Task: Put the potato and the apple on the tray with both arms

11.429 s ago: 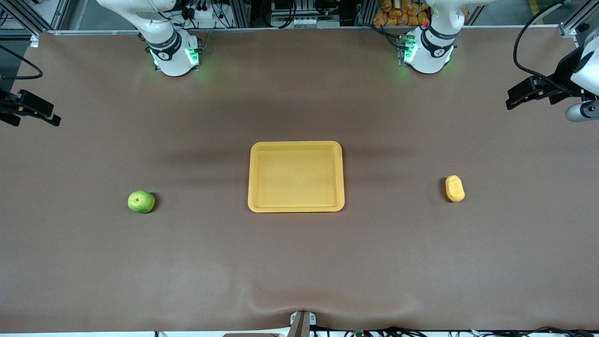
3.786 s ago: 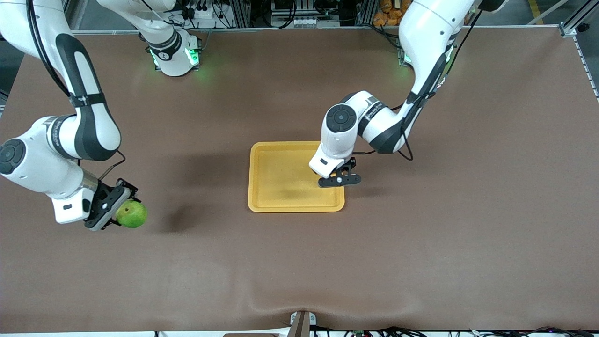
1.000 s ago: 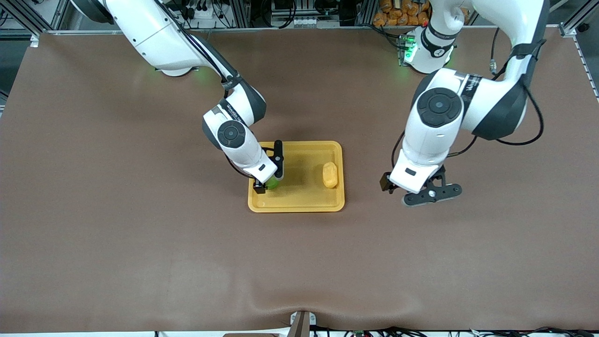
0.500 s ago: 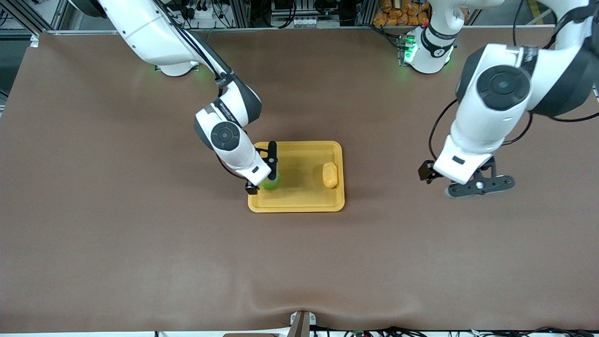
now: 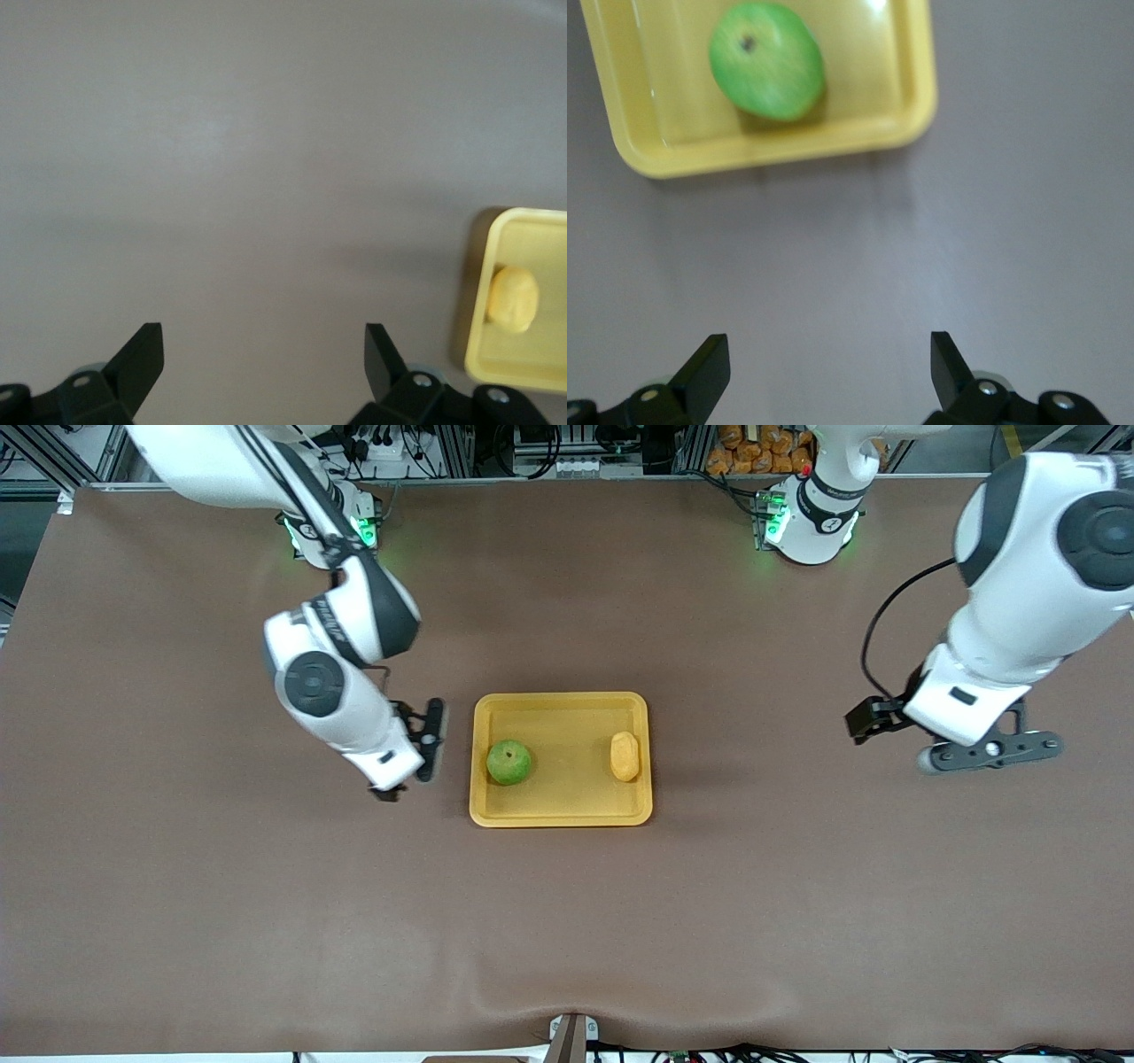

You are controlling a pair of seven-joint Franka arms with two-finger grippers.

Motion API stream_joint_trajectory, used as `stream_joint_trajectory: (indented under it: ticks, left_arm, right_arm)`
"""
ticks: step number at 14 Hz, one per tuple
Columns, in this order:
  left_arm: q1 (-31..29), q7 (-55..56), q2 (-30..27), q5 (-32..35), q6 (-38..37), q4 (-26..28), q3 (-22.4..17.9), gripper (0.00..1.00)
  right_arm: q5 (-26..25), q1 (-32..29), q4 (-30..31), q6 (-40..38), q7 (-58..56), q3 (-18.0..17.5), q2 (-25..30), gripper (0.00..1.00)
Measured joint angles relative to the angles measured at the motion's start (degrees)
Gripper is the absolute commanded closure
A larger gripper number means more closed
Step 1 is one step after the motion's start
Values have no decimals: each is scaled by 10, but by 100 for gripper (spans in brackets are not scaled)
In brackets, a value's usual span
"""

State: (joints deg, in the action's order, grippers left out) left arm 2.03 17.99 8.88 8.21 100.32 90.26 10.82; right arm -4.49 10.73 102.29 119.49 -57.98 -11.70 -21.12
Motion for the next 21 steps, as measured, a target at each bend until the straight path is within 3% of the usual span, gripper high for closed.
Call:
stream_joint_trajectory:
  ticks: [6,9,17,19,21]
  left_arm:
    - [-23,-74,-40,-4,-66,-18,-3,0]
    - [9,-113,-59,-13,-91,-18,-54,0]
    - [32,-63,-122,-49,-137,12,-74,0]
    - [32,-63,-128,-49,-144,14,-74,0]
    - [32,-63,-129,-49,-147,14,-75,0]
  right_arm:
    - [0,-96,-1,-38,-4,1,73,0]
    - [0,-135,-1,-53,49,1,95,0]
    - [0,-206,-4,-77,167,2,176,0]
    - [4,-209,-6,-92,193,19,190,0]
    - [17,-177,-19,-119,226,73,199,0]
